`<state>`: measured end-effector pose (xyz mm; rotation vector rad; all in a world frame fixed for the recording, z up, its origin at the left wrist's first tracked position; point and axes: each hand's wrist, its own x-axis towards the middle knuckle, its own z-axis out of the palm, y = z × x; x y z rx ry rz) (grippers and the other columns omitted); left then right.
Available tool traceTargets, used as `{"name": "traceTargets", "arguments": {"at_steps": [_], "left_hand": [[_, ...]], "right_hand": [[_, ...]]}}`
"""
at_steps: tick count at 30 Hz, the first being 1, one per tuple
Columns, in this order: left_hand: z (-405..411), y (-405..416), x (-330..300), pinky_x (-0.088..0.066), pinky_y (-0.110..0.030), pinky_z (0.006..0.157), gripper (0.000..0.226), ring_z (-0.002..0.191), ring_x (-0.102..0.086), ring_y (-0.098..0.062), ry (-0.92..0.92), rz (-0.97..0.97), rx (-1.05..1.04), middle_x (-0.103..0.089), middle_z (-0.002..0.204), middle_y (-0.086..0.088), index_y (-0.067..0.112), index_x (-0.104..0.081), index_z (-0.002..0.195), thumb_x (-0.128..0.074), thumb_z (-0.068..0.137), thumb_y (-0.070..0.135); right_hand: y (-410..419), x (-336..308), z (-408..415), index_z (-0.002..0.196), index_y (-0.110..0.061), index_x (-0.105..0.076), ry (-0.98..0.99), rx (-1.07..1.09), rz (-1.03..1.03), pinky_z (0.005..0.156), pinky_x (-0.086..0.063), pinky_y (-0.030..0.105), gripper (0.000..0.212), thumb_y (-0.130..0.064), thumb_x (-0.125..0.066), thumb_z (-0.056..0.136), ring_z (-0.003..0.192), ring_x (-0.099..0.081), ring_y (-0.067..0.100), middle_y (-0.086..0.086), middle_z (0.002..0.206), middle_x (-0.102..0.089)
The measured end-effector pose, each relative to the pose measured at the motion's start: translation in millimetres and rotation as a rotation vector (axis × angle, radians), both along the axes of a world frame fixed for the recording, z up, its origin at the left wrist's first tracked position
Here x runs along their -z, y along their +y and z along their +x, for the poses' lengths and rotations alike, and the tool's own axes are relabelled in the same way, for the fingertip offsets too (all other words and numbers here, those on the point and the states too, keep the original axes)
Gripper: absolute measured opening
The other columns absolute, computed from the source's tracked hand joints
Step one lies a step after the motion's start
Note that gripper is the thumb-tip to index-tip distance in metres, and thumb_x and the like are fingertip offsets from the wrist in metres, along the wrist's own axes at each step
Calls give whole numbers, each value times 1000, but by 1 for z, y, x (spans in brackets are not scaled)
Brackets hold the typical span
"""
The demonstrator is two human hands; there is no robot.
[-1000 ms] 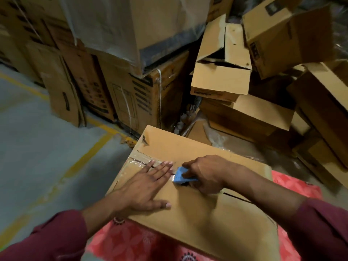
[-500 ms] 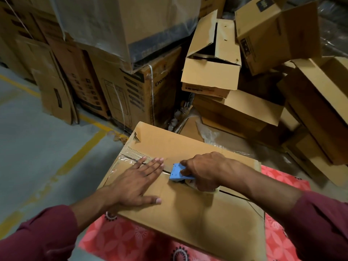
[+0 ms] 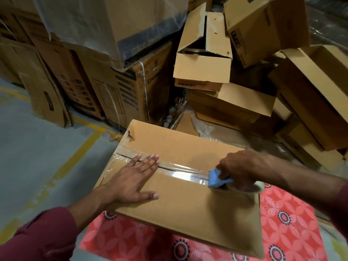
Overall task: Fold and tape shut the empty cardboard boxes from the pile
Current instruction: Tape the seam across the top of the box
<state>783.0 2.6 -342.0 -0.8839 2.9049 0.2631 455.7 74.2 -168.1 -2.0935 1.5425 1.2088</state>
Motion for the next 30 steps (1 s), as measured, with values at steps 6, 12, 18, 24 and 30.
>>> {"name": "traceTargets", "arguments": {"at_steps": [6,12,18,24,30], "left_hand": [[-11,13,4,3,-53,125,114,161,4,-24,11,-109,-16,-1,174,-10,7,-9,165,-27,91,91],[-143,70,-18,18,-62,122,128,156,28,-24,-133,72,110,24,169,-12,5,16,162,-10,80,100],[-157,87,-7,8,-47,129,117,158,20,-20,0,20,93,13,173,-10,8,6,165,-19,89,93],[-125,73,-5,14,-36,127,110,158,21,-19,-40,19,163,21,170,-4,14,11,165,-18,92,91],[-126,71,3,6,-36,126,108,160,7,-22,10,-16,174,8,172,-6,12,-4,166,-25,93,89]], "right_hand": [[30,2,-38,145,-41,-48,-113,-3,-58,92,-53,38,62,-45,-60,84,121,-62,23,-15,147,-54],[43,6,-53,141,-41,-59,-310,109,-131,98,-51,32,70,-55,-50,73,122,-61,19,-19,155,-47],[43,27,-64,130,-34,-58,-297,14,-216,81,-58,42,71,-61,-33,70,105,-67,30,-5,132,-66],[47,23,-31,132,-26,-62,-194,-5,-296,69,-47,34,43,-45,-60,93,104,-68,33,4,118,-68],[91,2,-94,122,-26,-68,-38,80,-119,79,-58,36,37,-34,-66,86,106,-69,31,1,117,-71]]}}
